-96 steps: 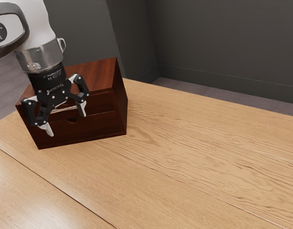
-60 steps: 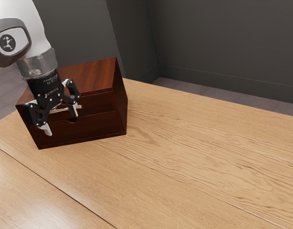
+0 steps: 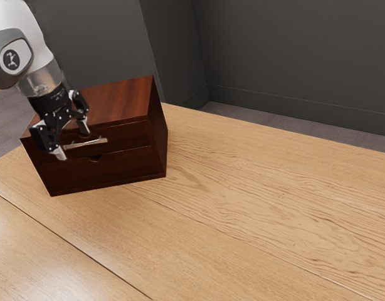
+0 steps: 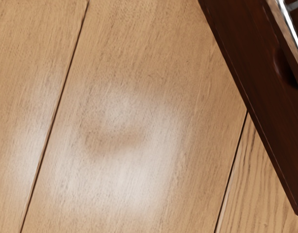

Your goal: Pull the drawer handle with one arm to open the drawer

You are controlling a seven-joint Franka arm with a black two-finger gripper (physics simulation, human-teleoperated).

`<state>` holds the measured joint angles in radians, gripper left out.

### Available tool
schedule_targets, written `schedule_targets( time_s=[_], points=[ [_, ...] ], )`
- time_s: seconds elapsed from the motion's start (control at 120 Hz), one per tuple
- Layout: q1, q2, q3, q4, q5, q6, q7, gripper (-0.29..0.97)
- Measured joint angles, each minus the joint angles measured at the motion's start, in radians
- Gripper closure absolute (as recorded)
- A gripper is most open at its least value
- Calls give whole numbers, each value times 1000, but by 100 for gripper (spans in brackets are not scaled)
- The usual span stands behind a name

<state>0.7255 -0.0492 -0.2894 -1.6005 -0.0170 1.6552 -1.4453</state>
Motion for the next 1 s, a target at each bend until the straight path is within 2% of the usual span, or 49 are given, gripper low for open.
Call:
schedule_targets(
  time_s=[0.175, 0.267, 0.333, 0.392, 0.65, 1.0],
  points=[
    [78, 112, 17, 63, -3, 74, -12, 0],
    [40, 153, 19, 99, 2, 100, -24, 0],
    [-63, 158, 67, 92, 5, 123, -33, 0],
    [-98, 159, 89, 87, 6, 139, -40, 0],
    [-87, 141, 104, 15, 7, 211, -61, 0],
    [-73, 141, 129, 5, 2, 261, -77, 0]
  ],
)
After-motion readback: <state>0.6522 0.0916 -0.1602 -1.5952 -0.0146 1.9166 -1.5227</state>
